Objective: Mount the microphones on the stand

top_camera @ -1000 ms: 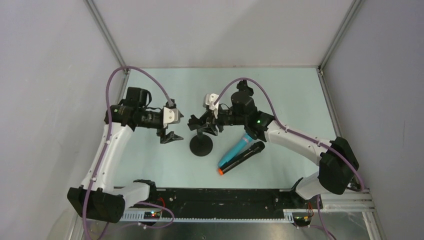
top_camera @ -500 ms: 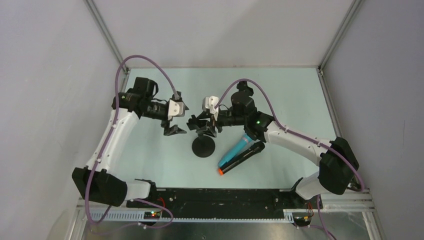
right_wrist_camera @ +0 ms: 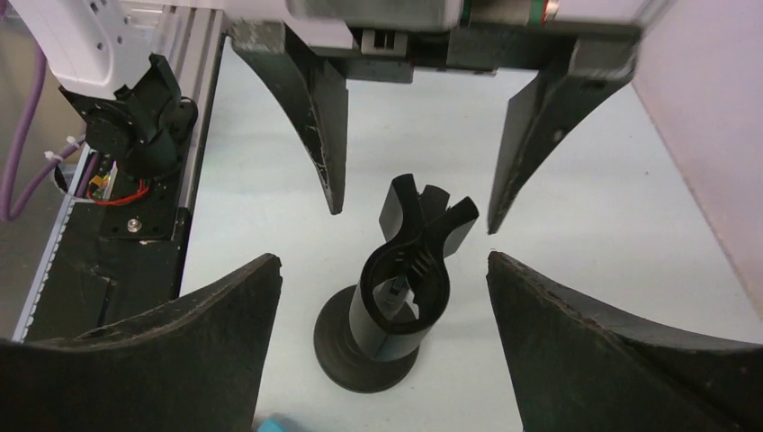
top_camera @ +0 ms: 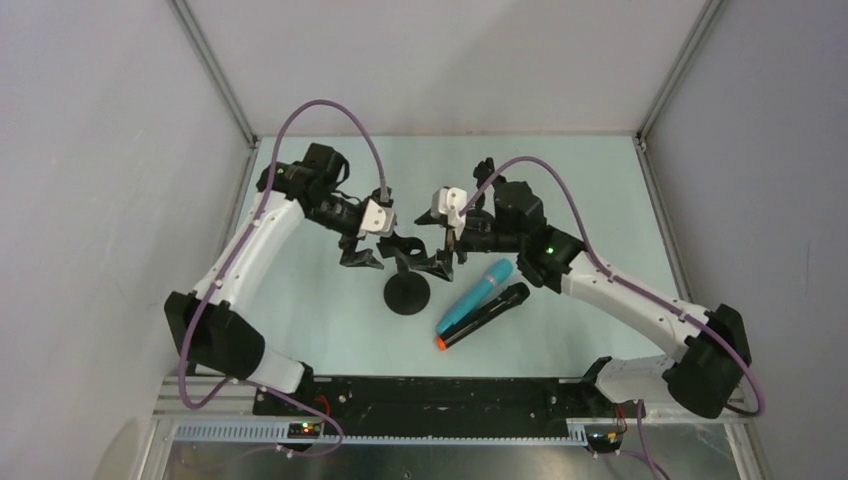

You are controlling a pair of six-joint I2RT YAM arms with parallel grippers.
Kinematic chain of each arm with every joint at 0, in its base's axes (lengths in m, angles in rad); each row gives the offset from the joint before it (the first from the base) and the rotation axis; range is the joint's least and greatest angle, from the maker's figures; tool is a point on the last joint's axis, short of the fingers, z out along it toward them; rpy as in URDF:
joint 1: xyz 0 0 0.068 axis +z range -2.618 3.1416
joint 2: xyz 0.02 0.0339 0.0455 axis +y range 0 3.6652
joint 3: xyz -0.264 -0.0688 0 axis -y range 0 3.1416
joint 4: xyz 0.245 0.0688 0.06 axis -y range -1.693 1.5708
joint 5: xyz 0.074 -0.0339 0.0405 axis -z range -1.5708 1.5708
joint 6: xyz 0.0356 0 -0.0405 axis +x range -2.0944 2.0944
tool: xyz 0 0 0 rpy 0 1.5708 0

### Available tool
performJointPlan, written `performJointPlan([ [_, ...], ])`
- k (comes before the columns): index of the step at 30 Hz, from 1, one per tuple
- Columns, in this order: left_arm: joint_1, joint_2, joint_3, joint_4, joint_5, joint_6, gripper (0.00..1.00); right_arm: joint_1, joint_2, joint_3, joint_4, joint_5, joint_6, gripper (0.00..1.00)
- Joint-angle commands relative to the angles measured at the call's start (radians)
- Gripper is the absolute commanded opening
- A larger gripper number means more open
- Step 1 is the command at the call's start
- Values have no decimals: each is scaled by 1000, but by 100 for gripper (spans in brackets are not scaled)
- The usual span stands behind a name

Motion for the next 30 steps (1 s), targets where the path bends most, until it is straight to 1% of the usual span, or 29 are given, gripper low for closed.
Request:
performJointPlan([
  [1,-6,37,65,-93,-39,96,100,-27,-65,-11,-24,-31,41,91],
  [2,-6,42,81,-97,-44,98,100,-32,-71,-11,-30,-36,64,96],
  [4,-6,62,105,-99,-49,105,100,-43,-92,-11,-41,-41,99,99],
  [7,-9,94,139,-100,-55,114,100,-53,-127,-13,-80,-7,139,99],
  [11,-17,107,135,-105,-61,133,100,-62,-168,-44,-107,45,205,99],
  [13,-24,106,124,-110,-63,134,99,-63,-180,-50,-145,97,252,99],
  [15,-33,103,111,-115,-68,136,99,-73,-199,-50,-198,158,351,100],
  [17,-35,101,100,-117,-73,142,97,-98,-213,-45,-303,229,571,99],
  [18,-35,102,98,-117,-75,143,97,-138,-215,-43,-337,238,635,99],
  [19,-36,103,98,-117,-78,142,97,-161,-215,-49,-410,237,757,99],
  [20,-36,101,97,-118,-77,141,97,-200,-212,-57,-442,245,810,100],
  [21,-36,101,98,-118,-72,141,97,-214,-213,-94,-499,257,907,100],
  [22,-36,99,99,-117,-69,141,98,-223,-218,-117,-529,346,953,100],
  [23,-36,98,103,-118,-63,139,99,-219,-220,-151,-626,408,1063,99],
  [24,-36,98,106,-118,-61,133,99,-198,-220,-163,-686,562,1118,99],
  [25,-36,97,113,-118,-58,130,100,-182,-219,-178,-785,629,1226,99],
  [26,-37,97,115,-118,-58,124,100,-150,-220,-185,-819,717,1274,99],
  [27,-36,93,117,-118,-59,124,100,-132,-222,-190,-881,756,1380,99],
  [28,-36,92,116,-118,-59,123,100,-98,-235,-191,-906,811,1428,100],
  [29,-35,88,117,-118,-61,123,100,-86,-243,-198,-931,823,1510,99],
  [30,-36,86,119,-118,-62,120,100,-68,-262,-217,-931,822,1546,99],
])
